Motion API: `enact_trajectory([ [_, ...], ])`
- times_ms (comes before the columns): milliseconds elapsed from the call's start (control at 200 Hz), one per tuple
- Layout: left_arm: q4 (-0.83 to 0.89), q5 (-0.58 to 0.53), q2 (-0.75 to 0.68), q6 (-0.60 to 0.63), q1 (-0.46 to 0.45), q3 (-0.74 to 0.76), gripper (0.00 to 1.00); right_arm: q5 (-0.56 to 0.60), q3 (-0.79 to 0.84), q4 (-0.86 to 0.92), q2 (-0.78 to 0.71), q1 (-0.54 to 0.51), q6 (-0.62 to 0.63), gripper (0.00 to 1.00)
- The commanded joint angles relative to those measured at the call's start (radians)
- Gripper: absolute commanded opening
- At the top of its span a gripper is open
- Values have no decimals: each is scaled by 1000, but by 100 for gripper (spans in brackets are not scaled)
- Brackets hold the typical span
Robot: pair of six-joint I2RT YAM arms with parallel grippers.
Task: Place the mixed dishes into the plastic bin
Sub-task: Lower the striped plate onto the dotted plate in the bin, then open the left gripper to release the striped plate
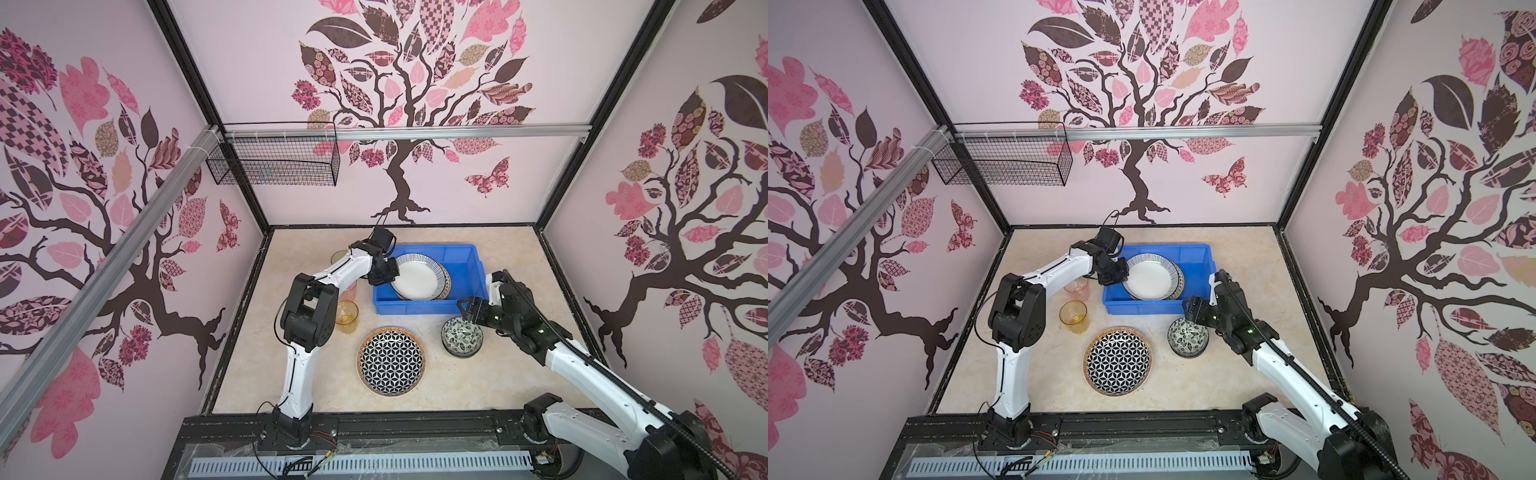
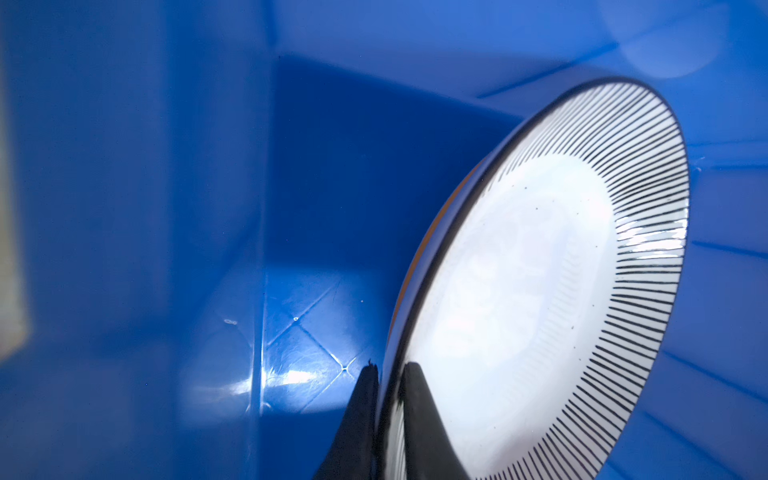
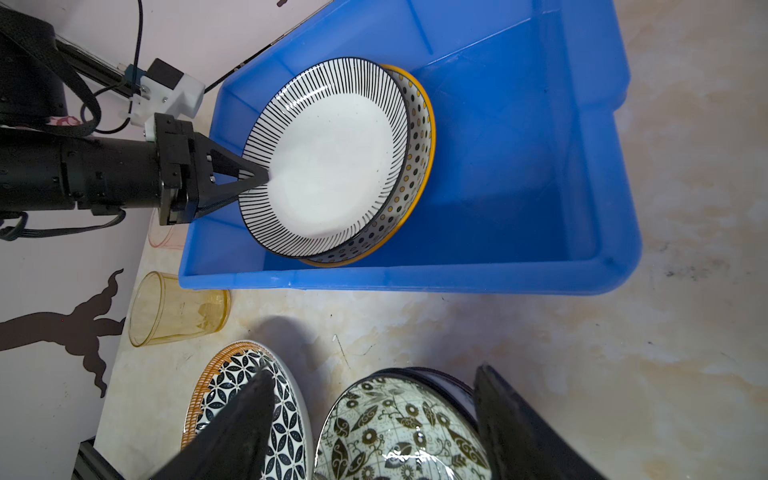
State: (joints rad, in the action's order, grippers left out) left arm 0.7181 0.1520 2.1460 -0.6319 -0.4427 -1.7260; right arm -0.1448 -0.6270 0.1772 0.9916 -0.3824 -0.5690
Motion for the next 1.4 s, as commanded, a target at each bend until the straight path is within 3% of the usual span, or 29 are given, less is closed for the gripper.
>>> enact_trajectory([
  [0, -1, -16, 115, 1, -9, 38, 16, -9, 13, -12, -7, 7, -5, 78],
  [595, 51, -41, 150, 29, -28, -31, 19, -30, 14, -22, 6, 7, 5, 78],
  [1231, 124, -194, 54, 62, -27, -12, 19, -68, -17, 12, -1, 7, 21, 78],
  [1396, 107, -174, 25, 73, -27, -10, 20, -78, -25, 15, 5, 7, 28, 78],
])
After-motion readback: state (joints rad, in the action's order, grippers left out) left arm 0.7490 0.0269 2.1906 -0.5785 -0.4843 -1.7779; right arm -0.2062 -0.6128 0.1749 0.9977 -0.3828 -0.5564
